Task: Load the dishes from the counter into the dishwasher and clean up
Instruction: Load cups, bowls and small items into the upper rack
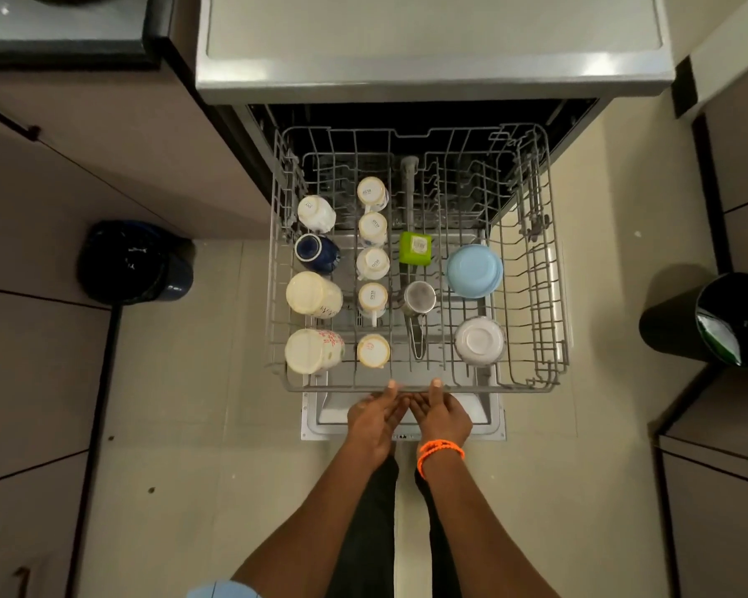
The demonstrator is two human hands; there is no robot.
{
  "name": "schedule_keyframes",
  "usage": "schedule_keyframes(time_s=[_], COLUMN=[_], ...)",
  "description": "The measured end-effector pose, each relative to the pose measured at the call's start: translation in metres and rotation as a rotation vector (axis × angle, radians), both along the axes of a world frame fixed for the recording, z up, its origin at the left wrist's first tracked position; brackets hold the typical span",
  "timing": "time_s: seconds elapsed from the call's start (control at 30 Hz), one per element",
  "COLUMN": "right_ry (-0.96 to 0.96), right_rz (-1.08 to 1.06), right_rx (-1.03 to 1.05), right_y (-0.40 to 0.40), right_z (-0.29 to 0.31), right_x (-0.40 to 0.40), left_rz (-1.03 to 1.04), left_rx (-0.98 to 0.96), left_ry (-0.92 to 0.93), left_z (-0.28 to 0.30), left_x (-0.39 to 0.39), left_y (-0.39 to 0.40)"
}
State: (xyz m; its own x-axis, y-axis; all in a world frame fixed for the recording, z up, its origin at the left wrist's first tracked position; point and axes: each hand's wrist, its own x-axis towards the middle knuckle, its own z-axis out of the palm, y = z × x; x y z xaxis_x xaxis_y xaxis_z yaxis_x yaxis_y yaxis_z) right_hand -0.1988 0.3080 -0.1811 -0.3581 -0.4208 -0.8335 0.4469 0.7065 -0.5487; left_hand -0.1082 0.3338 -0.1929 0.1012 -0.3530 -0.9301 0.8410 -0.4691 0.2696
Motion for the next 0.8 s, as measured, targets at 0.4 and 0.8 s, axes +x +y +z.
schedule_keyframes(time_s=[0.4,0.8], right_ry=[0.016,-0.018], right_rz=[0.007,0.109], right_rx=[-0.110,-0.236], right_y=[-0.029,-0.175], right_z=[-0.008,-0.017], right_x=[0.012,0.037], left_rz=[0.122,0.159], left_rx=[-0.078,-0.212], left_ry=[-0.023,-0.065], left_z=[-0.020,-0.017], left_x=[0.006,0.033], left_y=[-0.026,-0.171])
